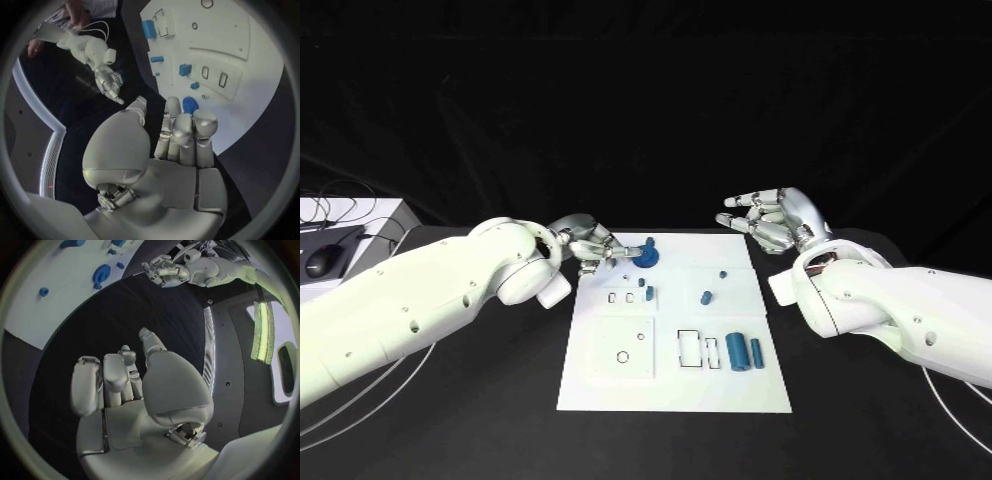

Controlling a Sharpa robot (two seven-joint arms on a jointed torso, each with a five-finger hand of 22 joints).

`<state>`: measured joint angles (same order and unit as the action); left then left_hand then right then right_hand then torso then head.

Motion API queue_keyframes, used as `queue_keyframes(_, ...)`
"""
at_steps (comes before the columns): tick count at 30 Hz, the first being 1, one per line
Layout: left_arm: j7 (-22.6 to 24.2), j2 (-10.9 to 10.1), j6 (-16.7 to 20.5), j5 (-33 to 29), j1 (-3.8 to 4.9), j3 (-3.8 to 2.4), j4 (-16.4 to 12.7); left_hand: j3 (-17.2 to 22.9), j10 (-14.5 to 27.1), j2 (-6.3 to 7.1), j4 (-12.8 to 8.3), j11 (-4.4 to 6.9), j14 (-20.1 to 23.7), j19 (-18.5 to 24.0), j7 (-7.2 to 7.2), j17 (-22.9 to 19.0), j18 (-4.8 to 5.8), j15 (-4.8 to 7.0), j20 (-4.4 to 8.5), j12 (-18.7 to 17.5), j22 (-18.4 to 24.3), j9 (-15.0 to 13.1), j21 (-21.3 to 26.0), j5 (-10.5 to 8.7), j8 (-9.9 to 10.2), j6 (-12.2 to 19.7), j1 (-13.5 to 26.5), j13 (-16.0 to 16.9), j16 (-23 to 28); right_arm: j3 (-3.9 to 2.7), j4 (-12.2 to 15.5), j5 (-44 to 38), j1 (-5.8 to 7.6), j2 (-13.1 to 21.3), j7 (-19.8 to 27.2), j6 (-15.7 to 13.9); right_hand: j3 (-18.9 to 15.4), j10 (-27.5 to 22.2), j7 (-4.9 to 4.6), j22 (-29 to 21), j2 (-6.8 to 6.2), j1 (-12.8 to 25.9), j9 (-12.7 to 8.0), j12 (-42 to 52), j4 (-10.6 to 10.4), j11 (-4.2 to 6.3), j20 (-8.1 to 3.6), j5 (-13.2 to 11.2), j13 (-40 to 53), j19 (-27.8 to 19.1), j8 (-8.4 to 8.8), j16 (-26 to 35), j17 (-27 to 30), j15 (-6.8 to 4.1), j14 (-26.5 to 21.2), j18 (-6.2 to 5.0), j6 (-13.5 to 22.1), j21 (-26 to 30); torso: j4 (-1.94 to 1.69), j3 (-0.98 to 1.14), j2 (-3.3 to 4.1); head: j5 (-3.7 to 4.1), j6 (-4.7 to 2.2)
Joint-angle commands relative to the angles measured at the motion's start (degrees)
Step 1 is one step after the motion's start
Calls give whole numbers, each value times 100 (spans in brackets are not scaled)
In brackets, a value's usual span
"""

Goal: Assemble the parts on the task board

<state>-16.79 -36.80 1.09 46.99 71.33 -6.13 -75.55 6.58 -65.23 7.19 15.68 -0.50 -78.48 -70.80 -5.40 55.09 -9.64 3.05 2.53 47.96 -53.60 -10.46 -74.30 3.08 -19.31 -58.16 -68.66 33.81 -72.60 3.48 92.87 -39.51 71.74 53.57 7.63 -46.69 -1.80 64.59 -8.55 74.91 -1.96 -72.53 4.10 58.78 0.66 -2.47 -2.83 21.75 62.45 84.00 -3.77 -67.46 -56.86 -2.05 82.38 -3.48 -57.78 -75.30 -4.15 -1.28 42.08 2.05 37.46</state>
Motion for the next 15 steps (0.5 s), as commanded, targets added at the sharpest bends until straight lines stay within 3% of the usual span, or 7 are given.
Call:
queue_keyframes(1, -994, 150, -462, 498, 62, 52, 57, 33, 27, 47, 42, 41, -95, -74, 27, 188, 99, 15, -8, 161, -156, -192, -65, -2, -148, 72, -13, 135, 17, -5, -45, 105, 5, -7, 83, 197, -19, -3, -23, 1109, 61, 17, -6, 11, 41, 13, -7, 33, -2, 452, -12, 29, 11, -10, 11, -41, 37, 28, 4, 22, -45, -17, 29)
queue_keyframes(7, -1344, 519, -674, 1008, 136, 127, 217, 130, -60, 97, 61, 88, -192, -177, 89, 409, 114, 52, -5, 221, -331, -349, -122, 2, -248, 8, 113, 215, 40, -5, -131, 56, 6, -48, 8, 221, -32, -3, -24, 1108, 60, 28, -5, 8, 56, 13, -6, 87, -3, 453, -14, 36, 19, -11, 13, -43, 42, 36, 15, 25, -76, -42, 46)
queue_keyframes(9, -1421, 629, -762, 1116, 154, 137, 283, 263, -72, 145, 68, 112, -217, -199, 129, 490, 122, 68, 7, 230, -384, -523, -123, 4, -330, -28, 188, 278, 75, -4, -148, 43, 6, -63, -11, 224, -37, -3, -25, 1107, 61, 36, -4, 6, 60, 13, -6, 106, -5, 452, -14, 41, 26, -11, 12, -44, 43, 43, 21, 30, -78, -50, 45)
queue_keyframes(10, -1461, 703, -817, 1158, 164, 142, 335, 423, -94, 208, 66, 118, -221, -204, 143, 518, 129, 74, 23, 210, -402, -695, -117, -16, -338, -35, 257, 293, 94, -4, -157, 35, 6, -74, -24, 227, -42, 1, -24, 1109, 60, 42, -4, 9, 62, 15, -5, 121, -2, 453, -15, 43, 29, -11, 12, -42, 43, 36, 26, 33, -79, -55, 45)
queue_keyframes(12, -1547, 810, -922, 1152, 176, 148, 426, 607, -88, 162, 39, 129, -221, -206, 147, 517, 138, 85, 23, 184, -419, -810, -113, 10, -329, -33, 219, 298, 120, -4, -172, 15, 6, -92, -50, 228, -48, -1, -24, 1108, 56, 51, -4, 6, 62, 13, -5, 135, -4, 453, -14, 41, 27, -11, 14, -43, 46, 38, 36, 38, -80, -61, 40)
queue_keyframes(15, -1646, 945, -1088, 1108, 187, 152, 563, 1332, -89, 330, -29, 121, -229, -207, 135, 561, 155, 93, 36, 115, -464, -1165, -101, 4, -264, 16, 359, 292, 173, -4, -191, -16, 7, -119, -87, 225, -51, -5, -26, 1106, 58, 54, -5, 2, 74, 14, -6, 271, -5, 453, -14, 44, 32, -12, 13, -45, 50, 47, 46, 32, -63, -57, 14)
